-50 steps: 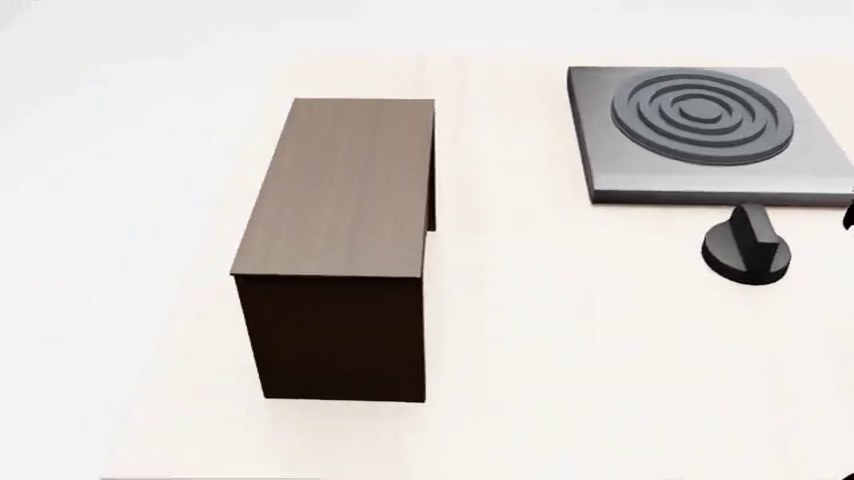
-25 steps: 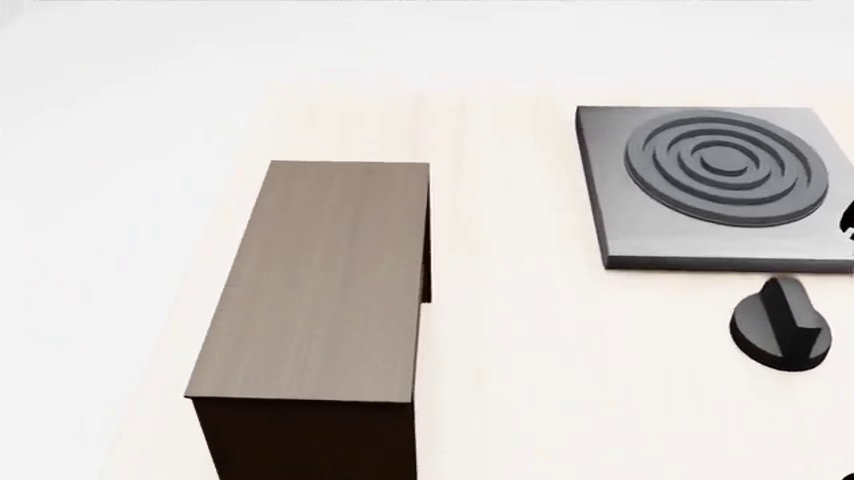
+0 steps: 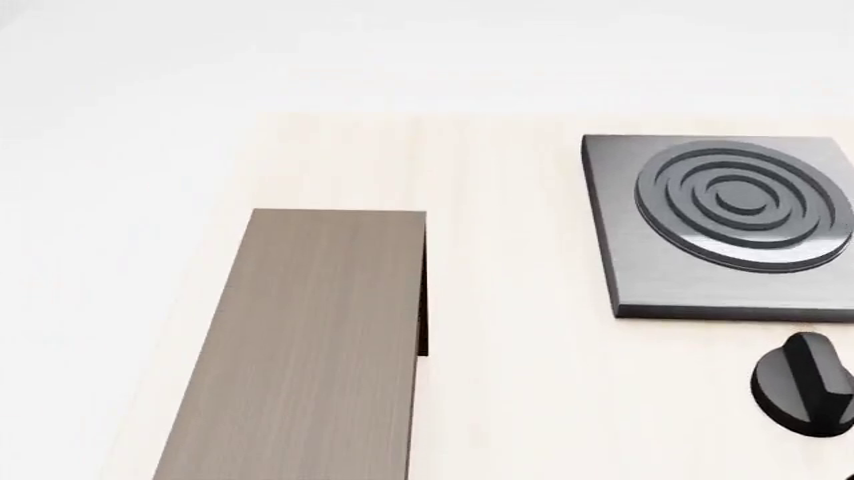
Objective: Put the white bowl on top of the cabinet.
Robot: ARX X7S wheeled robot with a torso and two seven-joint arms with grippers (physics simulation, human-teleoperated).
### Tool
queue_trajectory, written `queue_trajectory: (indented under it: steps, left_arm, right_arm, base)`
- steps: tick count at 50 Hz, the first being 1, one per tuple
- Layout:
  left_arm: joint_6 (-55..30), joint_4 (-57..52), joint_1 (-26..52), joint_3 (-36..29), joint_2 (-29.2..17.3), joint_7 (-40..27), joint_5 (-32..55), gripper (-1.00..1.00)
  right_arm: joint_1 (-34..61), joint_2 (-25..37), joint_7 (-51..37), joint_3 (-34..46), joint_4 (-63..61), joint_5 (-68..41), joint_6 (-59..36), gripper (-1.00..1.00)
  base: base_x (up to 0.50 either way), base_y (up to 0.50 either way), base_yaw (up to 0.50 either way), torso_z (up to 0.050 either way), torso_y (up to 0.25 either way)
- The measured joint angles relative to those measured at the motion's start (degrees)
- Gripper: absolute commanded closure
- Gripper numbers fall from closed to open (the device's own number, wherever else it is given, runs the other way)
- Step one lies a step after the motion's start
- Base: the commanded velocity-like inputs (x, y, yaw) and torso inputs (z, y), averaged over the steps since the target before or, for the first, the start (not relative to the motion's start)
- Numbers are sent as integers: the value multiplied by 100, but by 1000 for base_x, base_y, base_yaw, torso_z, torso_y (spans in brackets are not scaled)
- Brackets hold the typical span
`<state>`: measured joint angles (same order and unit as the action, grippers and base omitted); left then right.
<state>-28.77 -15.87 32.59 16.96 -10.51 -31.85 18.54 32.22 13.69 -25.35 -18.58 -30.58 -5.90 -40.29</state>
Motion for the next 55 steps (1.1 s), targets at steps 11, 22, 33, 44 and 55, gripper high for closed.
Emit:
queue_trajectory:
  steps: [11, 22, 33, 44, 55]
  left_arm:
    - [66, 20, -45, -18, -13, -12, 17, -100]
    - [107, 34, -73, -38, -30, -33, 39, -100]
    - [112, 21, -89, -61, -48, -67, 64, -100]
    - [120, 11, -102, -87, -64, -104, 83, -100]
    - [157, 43, -107, -116, -83, -130, 89, -100]
  right_arm:
    - [33, 93, -475, -41, 331, 447, 31, -100]
    - [64, 161, -849, -168, 560, 744, -41, -100]
    - [72, 229, -1136, -336, 696, 953, -154, -100]
    - [180, 259, -1307, -493, 844, 1050, -597, -100]
    - [383, 245, -1350, -685, 970, 999, -1229, -100]
  base:
    - [0, 0, 0, 0, 0]
    - [0, 0, 0, 0, 0]
    - [0, 0, 0, 0, 0]
    - [0, 0, 0, 0, 0]
    - [0, 0, 0, 0, 0]
